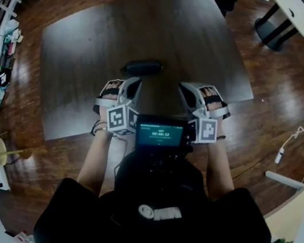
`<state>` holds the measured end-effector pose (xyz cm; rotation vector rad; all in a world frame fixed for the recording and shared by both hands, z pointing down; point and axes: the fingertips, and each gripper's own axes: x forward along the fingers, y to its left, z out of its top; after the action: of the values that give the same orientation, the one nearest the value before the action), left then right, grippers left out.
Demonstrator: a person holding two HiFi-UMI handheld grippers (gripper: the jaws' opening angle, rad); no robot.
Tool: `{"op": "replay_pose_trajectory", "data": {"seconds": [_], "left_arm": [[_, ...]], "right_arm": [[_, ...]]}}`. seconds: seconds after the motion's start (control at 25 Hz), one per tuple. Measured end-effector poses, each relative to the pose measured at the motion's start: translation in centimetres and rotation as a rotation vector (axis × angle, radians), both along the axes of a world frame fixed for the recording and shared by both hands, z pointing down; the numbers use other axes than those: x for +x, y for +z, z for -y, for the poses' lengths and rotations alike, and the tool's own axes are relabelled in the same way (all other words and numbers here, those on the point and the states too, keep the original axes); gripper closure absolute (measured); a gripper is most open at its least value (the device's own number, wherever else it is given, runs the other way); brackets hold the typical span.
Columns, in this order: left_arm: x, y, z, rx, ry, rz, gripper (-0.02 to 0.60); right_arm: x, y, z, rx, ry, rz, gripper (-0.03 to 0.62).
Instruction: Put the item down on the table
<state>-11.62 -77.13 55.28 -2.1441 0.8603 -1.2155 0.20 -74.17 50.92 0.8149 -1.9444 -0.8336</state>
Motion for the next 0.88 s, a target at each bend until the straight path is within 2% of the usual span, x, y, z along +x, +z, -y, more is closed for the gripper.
{"op": "replay_pose_trajectory", "data": {"seconds": [0.24,0.44,0.6,0.88], "left_arm": [[1.2,-2.0,-6.0,0.031,-0.039,-0.011,0.581],[1.7,-2.7,-12.4,0.042,-0.083,0.011,0.581],[0.7,-2.9,-17.1,0.052,-0.127,0.033,0.581],[-0.9,-4.6,-20.9,0.073,-0.177,-0.002,0.581]], "right_arm": [[0.4,-0.6,-5.4,0.021,-0.051,0.011,0.589],[1.0,-0.5,-10.7,0.03,-0.098,0.028,0.589],[0.5,-0.3,-14.6,0.032,-0.143,0.024,0.589],[-1.0,-1.6,-18.2,0.047,-0.182,0.034,0.589]]}}
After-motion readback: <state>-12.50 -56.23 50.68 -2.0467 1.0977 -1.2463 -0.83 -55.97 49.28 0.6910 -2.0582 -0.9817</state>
